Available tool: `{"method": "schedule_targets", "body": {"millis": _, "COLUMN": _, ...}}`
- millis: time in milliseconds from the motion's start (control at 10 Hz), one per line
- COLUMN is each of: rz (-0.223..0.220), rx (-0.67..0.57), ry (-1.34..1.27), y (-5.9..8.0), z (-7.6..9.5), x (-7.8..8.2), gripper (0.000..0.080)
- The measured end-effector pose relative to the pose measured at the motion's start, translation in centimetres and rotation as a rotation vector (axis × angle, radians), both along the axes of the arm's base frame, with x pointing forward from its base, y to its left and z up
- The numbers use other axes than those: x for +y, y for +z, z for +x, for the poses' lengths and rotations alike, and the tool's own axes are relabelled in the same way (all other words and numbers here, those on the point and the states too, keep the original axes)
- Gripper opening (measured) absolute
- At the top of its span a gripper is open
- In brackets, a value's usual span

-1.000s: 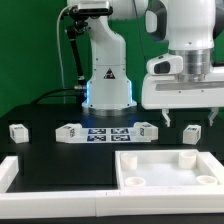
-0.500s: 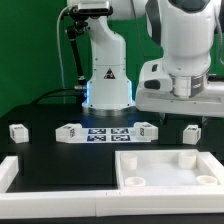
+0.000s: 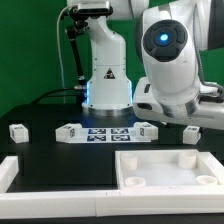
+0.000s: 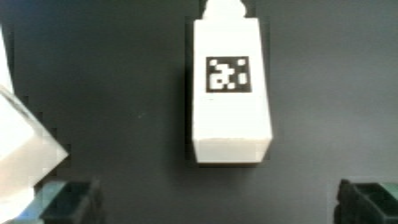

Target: Assemble square table

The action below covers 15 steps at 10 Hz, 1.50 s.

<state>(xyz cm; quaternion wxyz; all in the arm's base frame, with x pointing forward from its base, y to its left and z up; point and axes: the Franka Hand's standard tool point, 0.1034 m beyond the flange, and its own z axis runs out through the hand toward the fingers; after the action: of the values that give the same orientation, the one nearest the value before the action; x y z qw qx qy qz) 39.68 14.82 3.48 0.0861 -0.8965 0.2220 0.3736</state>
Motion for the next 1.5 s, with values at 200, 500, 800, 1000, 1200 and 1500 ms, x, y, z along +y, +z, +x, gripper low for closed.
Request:
{"method": "schedule_targets", "body": {"millis": 200, "rz": 0.000, "rx": 0.001, "ry": 0.000, "y": 0.0, "z": -0.1, "x": 0.0, "gripper": 0.0649}}
{"method": "schedule_targets", "body": {"millis": 500, "rz": 0.042, "rx": 0.021, "ry": -0.070, "y": -1.0, "z": -1.6, "x": 1.3, "gripper": 0.0648}}
{"method": "schedule_targets", "body": {"millis": 800, "rz": 0.102, "rx": 0.024, "ry": -0.080, "y": -1.5, "z": -2.1, "x": 1.7, "gripper": 0.0648}}
{"method": "schedule_targets", "body": {"millis": 1000, "rz": 0.101, "rx": 0.024, "ry": -0.081, "y": -1.5, "z": -2.1, "x": 1.6, "gripper": 0.0648}}
{"method": "schedule_targets", "body": {"millis": 1200, "rz": 0.108, "rx": 0.053, "ry": -0.091, "y": -2.2, "z": -2.9, "x": 1.9, "gripper": 0.0648}}
{"method": "schedule_targets", "body": {"millis": 1500, "rz": 0.112, "rx": 0.066, "ry": -0.095, "y": -2.5, "z": -3.0, "x": 1.9, "gripper": 0.0648}}
